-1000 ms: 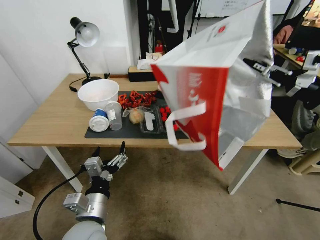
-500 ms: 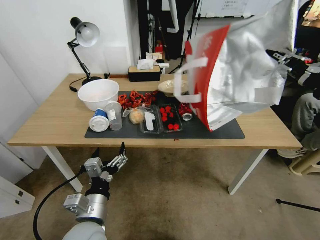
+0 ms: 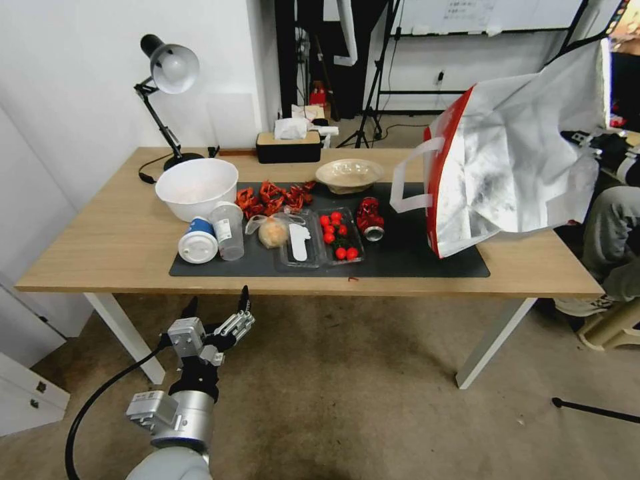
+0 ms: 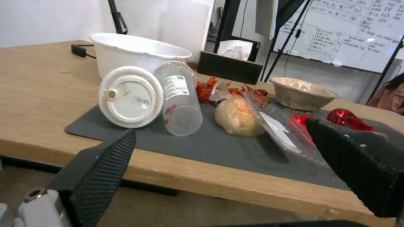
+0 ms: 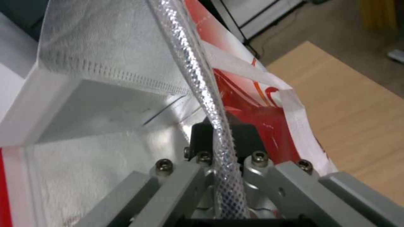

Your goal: Pick up the food delivery bag from the floor and place it on the table.

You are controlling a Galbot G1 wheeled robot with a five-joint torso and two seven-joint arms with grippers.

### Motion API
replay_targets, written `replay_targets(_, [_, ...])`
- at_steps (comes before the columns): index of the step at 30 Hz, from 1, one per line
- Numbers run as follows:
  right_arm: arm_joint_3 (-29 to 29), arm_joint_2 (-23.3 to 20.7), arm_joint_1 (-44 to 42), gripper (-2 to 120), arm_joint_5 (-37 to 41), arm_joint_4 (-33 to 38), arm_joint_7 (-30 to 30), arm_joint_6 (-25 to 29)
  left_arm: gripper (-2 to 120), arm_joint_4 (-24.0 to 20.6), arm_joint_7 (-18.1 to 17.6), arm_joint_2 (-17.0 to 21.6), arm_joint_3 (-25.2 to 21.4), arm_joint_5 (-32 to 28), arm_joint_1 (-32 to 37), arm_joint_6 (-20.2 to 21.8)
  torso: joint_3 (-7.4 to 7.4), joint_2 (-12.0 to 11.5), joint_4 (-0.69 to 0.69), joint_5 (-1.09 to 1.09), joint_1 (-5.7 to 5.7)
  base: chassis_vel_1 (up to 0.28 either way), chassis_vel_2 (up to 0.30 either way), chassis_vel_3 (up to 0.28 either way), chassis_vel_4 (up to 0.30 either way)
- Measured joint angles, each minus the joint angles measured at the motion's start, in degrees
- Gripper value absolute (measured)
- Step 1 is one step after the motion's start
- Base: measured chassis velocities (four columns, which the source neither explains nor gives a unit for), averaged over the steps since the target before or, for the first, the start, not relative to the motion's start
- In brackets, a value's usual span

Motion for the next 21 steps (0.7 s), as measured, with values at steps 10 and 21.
replay_targets(10, [-0.52, -0.62, 1.74, 0, 4.67, -2.42, 6.51, -4.58, 100, 0.41, -0.03, -0.08, 0.03, 0.48, -0.34, 0.04, 0.0, -0.01, 0.0, 0.0, 0.0, 0.0, 0.0, 0.0, 0.0])
replay_targets(21, [-1.38, -2.22, 2.49, 0, 4.81, -4.28, 6.64, -7.34, 100, 0.66, -0.12, -0.14, 0.09, 0.6, -0.47, 0.2, 0.0, -0.01, 0.0, 0.0, 0.0, 0.0, 0.0, 0.0, 0.0])
